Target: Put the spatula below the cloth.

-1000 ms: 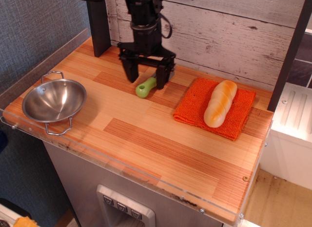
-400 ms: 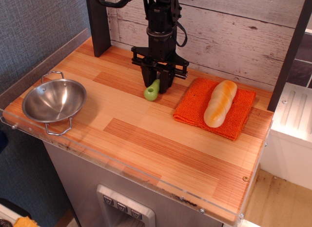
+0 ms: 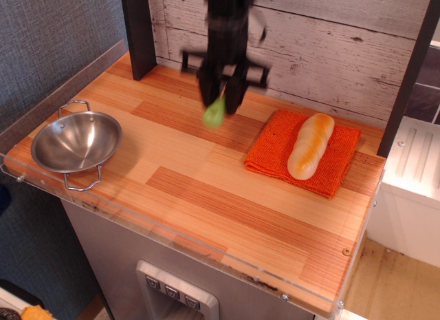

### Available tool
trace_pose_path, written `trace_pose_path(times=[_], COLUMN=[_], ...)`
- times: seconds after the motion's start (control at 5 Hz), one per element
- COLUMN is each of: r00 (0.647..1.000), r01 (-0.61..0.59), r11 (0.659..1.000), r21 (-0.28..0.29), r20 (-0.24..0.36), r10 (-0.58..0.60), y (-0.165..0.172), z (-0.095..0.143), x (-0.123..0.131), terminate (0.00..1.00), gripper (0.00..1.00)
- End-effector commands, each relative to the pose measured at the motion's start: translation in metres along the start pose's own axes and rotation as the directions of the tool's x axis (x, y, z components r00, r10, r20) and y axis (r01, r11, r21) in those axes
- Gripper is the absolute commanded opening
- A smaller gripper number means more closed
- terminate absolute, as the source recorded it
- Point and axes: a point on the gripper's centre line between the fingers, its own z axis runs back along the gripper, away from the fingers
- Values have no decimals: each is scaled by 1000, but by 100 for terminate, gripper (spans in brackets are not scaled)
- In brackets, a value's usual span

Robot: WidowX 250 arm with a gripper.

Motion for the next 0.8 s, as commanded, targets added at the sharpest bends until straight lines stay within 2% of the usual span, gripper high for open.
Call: trace_pose_path(times=[0.0,0.4,0.6], r00=[992,975,974], r01=[118,222,222], r11=[992,975,975], r21=[-33,-24,-6], r20=[58,26,37], r10=[-116,-221,-221], y=[-64,-96,-100], z=[24,-10,-19], x=[-49,-100,-109], terminate=[0,0,0], gripper=[0,0,0])
